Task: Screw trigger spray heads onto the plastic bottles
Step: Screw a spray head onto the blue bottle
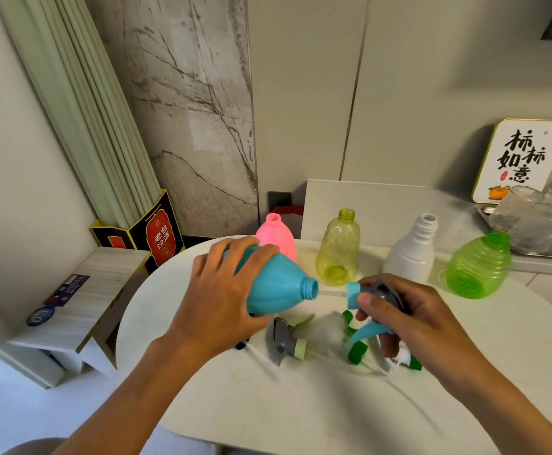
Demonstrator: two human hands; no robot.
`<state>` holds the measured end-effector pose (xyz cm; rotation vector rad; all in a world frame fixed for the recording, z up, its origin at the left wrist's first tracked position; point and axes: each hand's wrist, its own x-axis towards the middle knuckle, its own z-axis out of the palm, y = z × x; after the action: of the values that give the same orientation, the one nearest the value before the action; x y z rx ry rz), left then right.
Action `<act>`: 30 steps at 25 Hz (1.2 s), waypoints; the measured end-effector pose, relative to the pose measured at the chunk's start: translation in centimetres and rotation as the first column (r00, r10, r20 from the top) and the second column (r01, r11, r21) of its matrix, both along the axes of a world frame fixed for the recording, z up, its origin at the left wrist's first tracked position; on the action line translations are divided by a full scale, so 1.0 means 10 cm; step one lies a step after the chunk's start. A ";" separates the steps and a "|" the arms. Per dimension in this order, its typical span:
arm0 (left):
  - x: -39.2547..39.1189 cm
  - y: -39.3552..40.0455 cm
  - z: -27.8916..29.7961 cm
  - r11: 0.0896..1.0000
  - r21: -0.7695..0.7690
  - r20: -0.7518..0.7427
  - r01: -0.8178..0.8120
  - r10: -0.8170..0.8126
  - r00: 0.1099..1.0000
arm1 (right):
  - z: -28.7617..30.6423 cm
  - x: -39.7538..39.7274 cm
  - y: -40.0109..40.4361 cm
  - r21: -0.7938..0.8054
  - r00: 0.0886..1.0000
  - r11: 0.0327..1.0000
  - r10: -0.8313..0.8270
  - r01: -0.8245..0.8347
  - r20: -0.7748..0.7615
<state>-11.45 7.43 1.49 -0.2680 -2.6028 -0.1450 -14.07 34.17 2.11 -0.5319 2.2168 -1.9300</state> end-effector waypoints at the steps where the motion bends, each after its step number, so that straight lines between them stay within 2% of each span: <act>1: 0.02 0.07 -0.02 0.999 -0.020 0.003 0.031 -0.031 1.000 | -0.03 0.01 -0.03 0.032 0.999 0.999 0.018 -0.017 -0.029; 8: 0.09 0.23 0.03 1.000 -0.026 0.039 0.011 -0.010 0.999 | -0.11 0.00 -0.04 0.254 0.953 0.967 0.101 -0.026 -0.287; 12: 0.11 0.27 0.05 0.999 -0.033 0.057 -0.003 0.005 0.998 | -0.13 -0.01 -0.06 0.301 0.911 0.954 0.127 -0.003 -0.391; 14: 0.11 0.27 0.06 0.998 -0.059 0.057 -0.002 0.005 0.998 | -0.12 -0.01 -0.05 0.366 0.863 0.931 0.180 0.006 -0.472; 16: 0.12 0.27 0.07 0.995 -0.096 0.059 0.007 -0.001 0.998 | -0.10 -0.04 -0.01 0.491 0.769 0.870 0.279 0.052 -0.576; 18: 0.12 0.28 0.07 0.994 -0.107 0.067 0.011 -0.004 0.998 | -0.09 -0.07 0.03 0.549 0.703 0.830 0.331 0.101 -0.629; 20: 0.14 0.30 0.07 0.997 -0.081 0.073 0.007 -0.001 0.997 | -0.08 -0.07 0.03 0.527 0.707 0.846 0.326 0.079 -0.628; 23: 0.16 0.34 0.07 0.999 -0.050 0.077 0.005 -0.001 0.997 | -0.10 -0.04 0.00 0.445 0.761 0.895 0.276 0.019 -0.587; 26: 0.17 0.37 0.07 1.000 -0.031 0.061 -0.006 0.007 0.998 | -0.10 -0.02 -0.01 0.344 0.815 0.938 0.180 0.026 -0.551; 30: 0.19 0.38 0.08 0.995 -0.096 0.005 -0.022 0.022 1.000 | -0.08 0.00 -0.02 0.304 0.858 0.951 0.110 0.055 -0.502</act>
<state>-9.57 11.22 2.28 -0.2728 -2.6214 -0.0131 -14.06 33.98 1.33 -1.1279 2.7354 -1.4947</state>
